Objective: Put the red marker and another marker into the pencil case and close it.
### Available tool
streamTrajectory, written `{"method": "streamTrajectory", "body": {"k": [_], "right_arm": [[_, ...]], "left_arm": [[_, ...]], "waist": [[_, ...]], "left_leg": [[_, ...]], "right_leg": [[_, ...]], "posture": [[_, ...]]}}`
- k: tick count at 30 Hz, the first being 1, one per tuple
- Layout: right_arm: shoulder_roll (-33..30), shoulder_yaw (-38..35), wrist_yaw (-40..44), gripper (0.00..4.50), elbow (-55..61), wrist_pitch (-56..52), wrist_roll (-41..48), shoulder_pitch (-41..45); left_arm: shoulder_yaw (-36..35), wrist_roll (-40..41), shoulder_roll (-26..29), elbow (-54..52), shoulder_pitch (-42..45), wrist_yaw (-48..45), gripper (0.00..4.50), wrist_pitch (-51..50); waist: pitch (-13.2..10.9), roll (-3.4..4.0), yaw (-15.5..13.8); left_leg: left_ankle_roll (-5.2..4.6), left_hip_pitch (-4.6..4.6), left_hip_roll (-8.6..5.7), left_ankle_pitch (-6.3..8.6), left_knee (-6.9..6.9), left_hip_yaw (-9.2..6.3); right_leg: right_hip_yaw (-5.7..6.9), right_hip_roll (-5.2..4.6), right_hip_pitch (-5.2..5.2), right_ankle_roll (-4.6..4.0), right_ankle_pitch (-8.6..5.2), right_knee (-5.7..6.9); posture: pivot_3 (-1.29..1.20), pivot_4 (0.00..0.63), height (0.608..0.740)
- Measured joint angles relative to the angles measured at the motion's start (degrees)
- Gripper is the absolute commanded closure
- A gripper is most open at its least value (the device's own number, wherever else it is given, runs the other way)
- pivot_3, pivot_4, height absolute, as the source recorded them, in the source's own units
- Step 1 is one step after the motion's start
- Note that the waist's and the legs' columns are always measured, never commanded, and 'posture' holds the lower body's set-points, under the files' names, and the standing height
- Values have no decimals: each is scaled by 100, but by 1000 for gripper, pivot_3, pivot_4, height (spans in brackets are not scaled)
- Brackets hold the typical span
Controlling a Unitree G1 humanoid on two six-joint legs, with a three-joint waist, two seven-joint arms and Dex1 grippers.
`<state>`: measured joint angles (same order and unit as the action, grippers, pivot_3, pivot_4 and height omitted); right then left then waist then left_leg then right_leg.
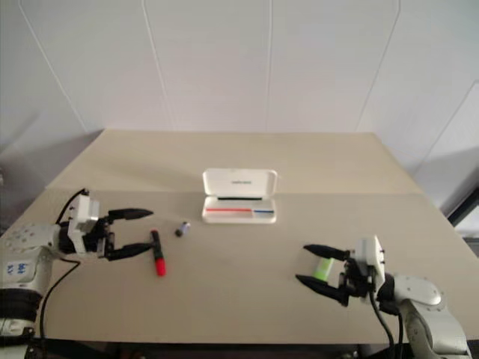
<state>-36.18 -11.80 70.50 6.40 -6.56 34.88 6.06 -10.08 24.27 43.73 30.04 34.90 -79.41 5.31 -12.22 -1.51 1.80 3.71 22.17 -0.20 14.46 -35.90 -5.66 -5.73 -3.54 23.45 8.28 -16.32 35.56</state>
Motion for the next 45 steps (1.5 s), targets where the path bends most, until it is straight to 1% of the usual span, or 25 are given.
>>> {"method": "streamTrajectory", "body": {"k": [7,11,14,18,24,26,28,32,35,39,45], "right_arm": [[90,8,-123,0,17,38,3,-35],[109,9,-196,0,44,38,15,-9],[177,40,-204,0,40,46,2,7],[208,46,-221,0,38,46,0,33],[211,49,-199,0,16,48,-9,66],[211,50,-197,0,15,47,-9,79],[211,51,-196,0,15,45,-10,64],[211,51,-188,0,15,44,-10,42],[211,53,-185,0,15,43,-11,63],[212,56,-187,0,14,43,-14,67],[211,51,-227,0,51,37,-13,-55]], "left_arm": [[265,-243,-297,593,597,-96,35,178],[517,-623,-444,1296,1202,-60,35,270],[808,-1006,-766,2004,1744,-6,35,364],[1007,-1341,-1080,2713,2199,145,35,514],[1213,-1898,-1360,3579,2907,482,35,687],[1370,-2187,-1405,3839,3046,714,35,745],[1410,-2310,-1463,4001,3095,778,35,794],[1512,-2563,-1619,4204,3193,863,35,877],[1689,-2911,-1676,4298,3263,1164,35,916],[1678,-3028,-1831,4511,3401,1504,35,776],[1621,-3140,-1902,4540,3553,1957,35,580]], "waist": [[0,-1,-15],[0,-2,-20],[0,-2,-24],[-2,-5,-3],[-2,-5,-9],[-2,-6,-8],[-2,-6,-7],[-3,-7,-17],[-3,-8,-19],[-4,-10,-18],[-5,-11,-15]], "left_leg": [[0,3,-1,0,-14,-1],[-1,3,-4,0,-17,-3],[-2,5,-7,-1,-19,-4],[-2,10,-5,-1,-15,-4],[-2,11,-8,-1,-17,-4],[-2,11,-8,-1,-17,-4],[-2,11,-7,-1,-15,-4],[-2,14,-8,-1,-17,-5],[-2,14,-9,-1,-17,-6],[-2,14,-9,-1,-17,-6],[-2,14,-9,-1,-15,-6]], "right_leg": [[0,1,-2,5,3,5],[0,1,-4,8,5,6],[0,0,-5,11,6,4],[0,3,2,12,6,3],[0,2,1,17,7,4],[0,2,1,18,8,4],[0,3,2,18,7,4],[0,2,2,19,8,3],[0,2,2,20,8,4],[0,2,2,21,8,4],[0,2,2,23,6,3]], "posture": [[0,150,740],[0,150,740],[0,150,740],[0,150,740],[0,150,740],[0,150,740],[0,150,740],[0,150,740],[0,150,740],[0,150,740],[0,150,740]]}}
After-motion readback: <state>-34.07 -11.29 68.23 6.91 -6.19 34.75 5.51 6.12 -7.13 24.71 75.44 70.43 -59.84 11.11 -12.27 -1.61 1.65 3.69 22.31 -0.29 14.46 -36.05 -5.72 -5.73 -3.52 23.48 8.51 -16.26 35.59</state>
